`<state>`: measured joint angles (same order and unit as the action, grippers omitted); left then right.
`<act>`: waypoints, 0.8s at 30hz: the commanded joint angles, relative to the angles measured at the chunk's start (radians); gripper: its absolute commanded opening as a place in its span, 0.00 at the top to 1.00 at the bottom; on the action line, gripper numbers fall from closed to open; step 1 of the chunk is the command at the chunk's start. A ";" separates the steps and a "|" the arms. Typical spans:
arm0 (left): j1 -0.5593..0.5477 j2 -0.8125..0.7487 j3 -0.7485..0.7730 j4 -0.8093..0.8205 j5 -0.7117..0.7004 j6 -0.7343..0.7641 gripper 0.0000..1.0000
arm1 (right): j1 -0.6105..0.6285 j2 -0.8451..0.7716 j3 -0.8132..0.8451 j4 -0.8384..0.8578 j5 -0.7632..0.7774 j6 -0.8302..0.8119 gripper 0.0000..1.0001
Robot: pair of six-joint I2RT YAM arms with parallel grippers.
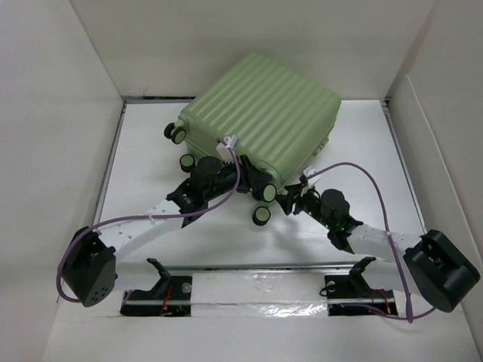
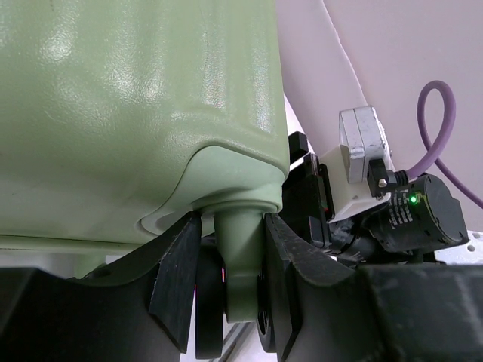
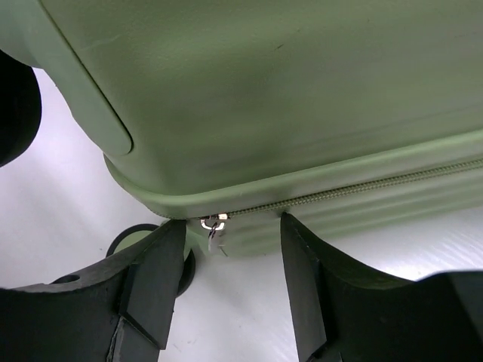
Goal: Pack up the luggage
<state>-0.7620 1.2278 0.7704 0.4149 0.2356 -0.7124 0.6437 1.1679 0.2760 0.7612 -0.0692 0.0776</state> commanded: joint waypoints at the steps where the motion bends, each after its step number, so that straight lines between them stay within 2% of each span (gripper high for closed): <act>1: 0.009 -0.074 0.033 0.274 -0.015 -0.030 1.00 | -0.021 0.068 0.054 0.111 -0.127 -0.021 0.43; 2: 0.009 -0.071 0.035 0.272 -0.016 -0.029 1.00 | -0.021 0.078 0.051 0.134 -0.144 -0.018 0.46; 3: 0.009 -0.068 0.035 0.274 -0.015 -0.029 1.00 | -0.021 0.087 0.048 0.156 -0.156 -0.013 0.54; 4: 0.009 -0.067 0.035 0.274 -0.013 -0.030 1.00 | -0.021 0.104 0.043 0.179 -0.159 -0.010 0.66; 5: 0.009 -0.065 0.035 0.275 -0.013 -0.030 1.00 | -0.021 0.114 0.039 0.217 -0.162 -0.010 0.83; 8: 0.009 -0.063 0.030 0.280 -0.013 -0.032 1.00 | -0.021 0.139 0.032 0.277 -0.175 0.005 1.00; 13: 0.009 -0.064 0.032 0.274 -0.031 -0.018 1.00 | 0.011 0.116 -0.029 0.357 -0.126 0.044 1.00; 15: 0.009 -0.051 0.043 0.275 -0.033 -0.013 1.00 | 0.057 0.046 -0.052 0.313 -0.065 0.048 1.00; 18: 0.009 -0.013 0.095 0.294 -0.033 -0.013 1.00 | 0.196 -0.071 -0.034 0.085 0.061 0.019 1.00; 19: 0.009 0.013 0.111 0.297 -0.027 -0.015 1.00 | 0.242 -0.088 -0.018 0.032 0.147 0.016 1.00; 20: 0.009 0.027 0.130 0.298 -0.025 -0.013 1.00 | 0.332 -0.103 0.014 -0.046 0.172 0.013 1.00; 24: 0.009 0.084 0.225 0.275 -0.001 -0.018 1.00 | 0.502 -0.093 0.089 -0.094 0.299 0.031 1.00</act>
<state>-0.7521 1.2831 0.8310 0.3836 0.2745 -0.7029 0.9535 1.0847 0.2687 0.6556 0.3672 0.0692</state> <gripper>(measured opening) 0.326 0.012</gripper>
